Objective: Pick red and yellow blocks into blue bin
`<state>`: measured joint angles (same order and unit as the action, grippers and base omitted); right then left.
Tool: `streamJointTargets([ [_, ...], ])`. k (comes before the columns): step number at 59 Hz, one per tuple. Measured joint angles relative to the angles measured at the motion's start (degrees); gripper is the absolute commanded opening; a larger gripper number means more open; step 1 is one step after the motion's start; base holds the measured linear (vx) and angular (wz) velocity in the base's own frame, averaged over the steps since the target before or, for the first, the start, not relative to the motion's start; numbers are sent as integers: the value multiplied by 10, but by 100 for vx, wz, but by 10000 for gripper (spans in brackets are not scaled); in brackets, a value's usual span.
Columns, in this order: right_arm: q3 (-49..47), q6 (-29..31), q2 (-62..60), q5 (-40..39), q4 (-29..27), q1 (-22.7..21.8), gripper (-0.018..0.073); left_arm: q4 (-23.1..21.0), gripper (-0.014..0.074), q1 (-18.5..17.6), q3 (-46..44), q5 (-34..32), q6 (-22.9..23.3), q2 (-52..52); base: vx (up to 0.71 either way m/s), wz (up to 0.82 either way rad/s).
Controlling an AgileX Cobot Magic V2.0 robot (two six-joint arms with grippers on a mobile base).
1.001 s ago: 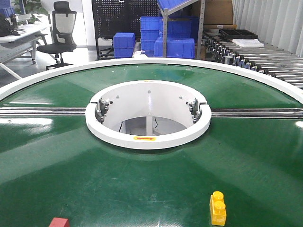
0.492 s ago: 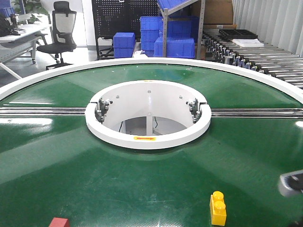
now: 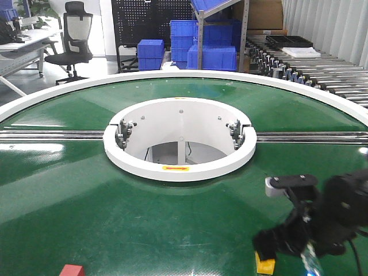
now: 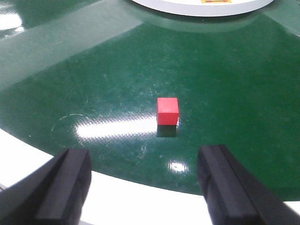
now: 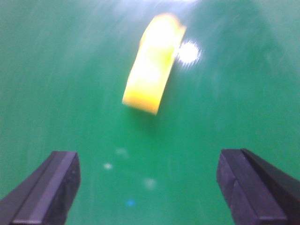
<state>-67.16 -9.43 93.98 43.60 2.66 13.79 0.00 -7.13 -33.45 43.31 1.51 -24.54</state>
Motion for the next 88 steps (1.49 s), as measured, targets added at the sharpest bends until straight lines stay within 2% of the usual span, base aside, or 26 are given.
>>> streamJointTargets([
  [9,-68,-50,85,-1,12,0,615,0,592,0,0,0,0,0,0,0],
  [29,-146,-58,202,-3,16,0,513,0,592,0,0,0,0,0,0,0],
  [37,-150,-58,221,-4,16,0,434,0,592,0,0,0,0,0,0,0],
  [47,-150,-58,224,-3,18,0,289,0,592,0,0,0,0,0,0,0],
  [53,-150,-58,216,0,18,0,245,0,592,0,0,0,0,0,0,0],
  [65,-123,-22,125,-22,20,10,239,0,592,0,0,0,0,0,0,0],
  [79,21,83,-75,-91,18,75,242,0,592,0,0,0,0,0,0,0],
  [88,90,100,-188,-92,18,90,242,0,592,-1,0,0,0,-1,0,0],
])
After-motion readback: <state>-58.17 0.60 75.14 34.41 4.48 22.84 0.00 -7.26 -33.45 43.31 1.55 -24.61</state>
